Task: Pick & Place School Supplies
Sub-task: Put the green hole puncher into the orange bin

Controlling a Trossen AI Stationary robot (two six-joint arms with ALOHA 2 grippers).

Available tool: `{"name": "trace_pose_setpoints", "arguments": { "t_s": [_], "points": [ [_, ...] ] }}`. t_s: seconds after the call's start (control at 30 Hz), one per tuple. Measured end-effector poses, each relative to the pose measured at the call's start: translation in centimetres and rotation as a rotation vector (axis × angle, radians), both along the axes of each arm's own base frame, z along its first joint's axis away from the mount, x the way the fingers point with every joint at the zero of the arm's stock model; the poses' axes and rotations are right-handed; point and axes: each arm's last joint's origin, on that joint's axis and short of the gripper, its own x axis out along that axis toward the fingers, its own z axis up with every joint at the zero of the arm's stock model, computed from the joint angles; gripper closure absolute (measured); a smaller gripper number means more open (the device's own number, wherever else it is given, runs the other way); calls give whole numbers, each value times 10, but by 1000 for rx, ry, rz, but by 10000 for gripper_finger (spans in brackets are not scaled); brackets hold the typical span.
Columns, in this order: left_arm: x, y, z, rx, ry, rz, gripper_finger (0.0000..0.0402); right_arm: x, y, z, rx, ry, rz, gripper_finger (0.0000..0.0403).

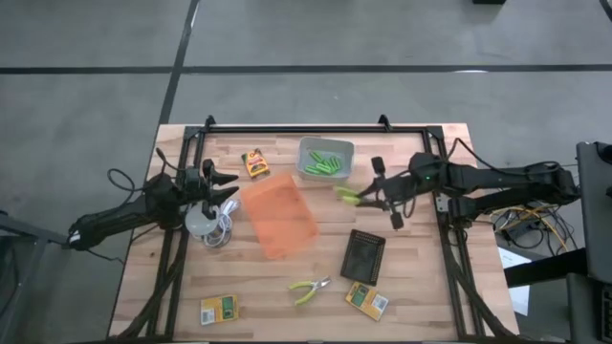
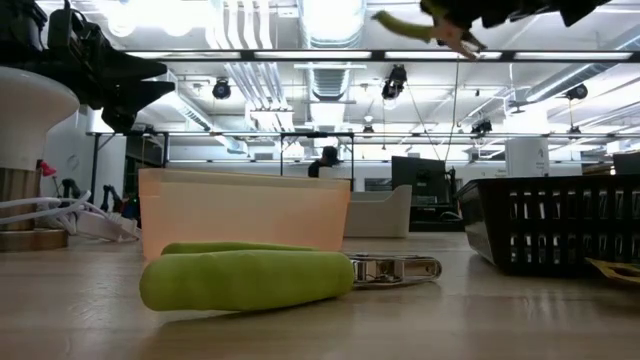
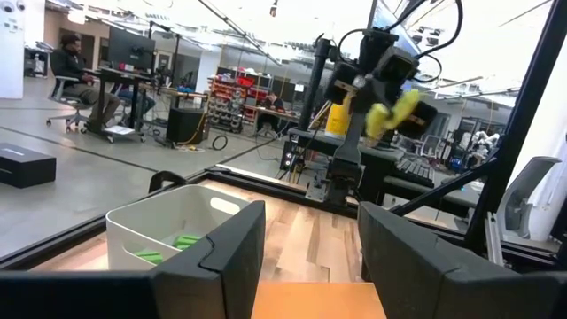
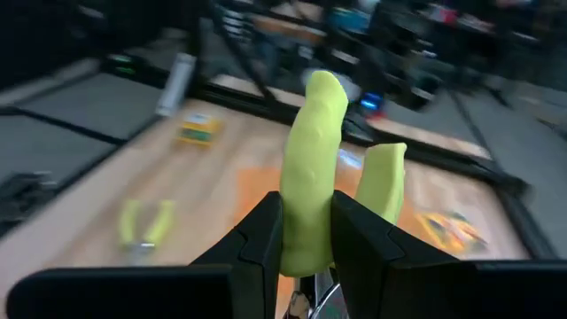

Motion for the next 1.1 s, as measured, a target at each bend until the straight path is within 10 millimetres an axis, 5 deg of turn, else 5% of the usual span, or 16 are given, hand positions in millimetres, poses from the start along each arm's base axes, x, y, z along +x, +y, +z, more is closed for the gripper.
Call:
{"name": "trace_pose_setpoints", "arguments": {
  "t_s": [0.37, 0.63, 0.9, 1.1],
  "points": [
    [0, 0, -1, -3, 8, 0, 213, 36, 2, -11, 33, -99, 160, 326],
    [0, 0, -1, -3, 8, 0, 213, 83, -3, -42, 10, -101, 104, 330],
    [0, 0, -1, -3, 8, 0, 213, 125, -7, -97, -144, -4, 97, 333],
    [0, 0, -1, -3, 9, 0, 213, 149, -7, -113, -93, -52, 130, 333]
  ]
}}
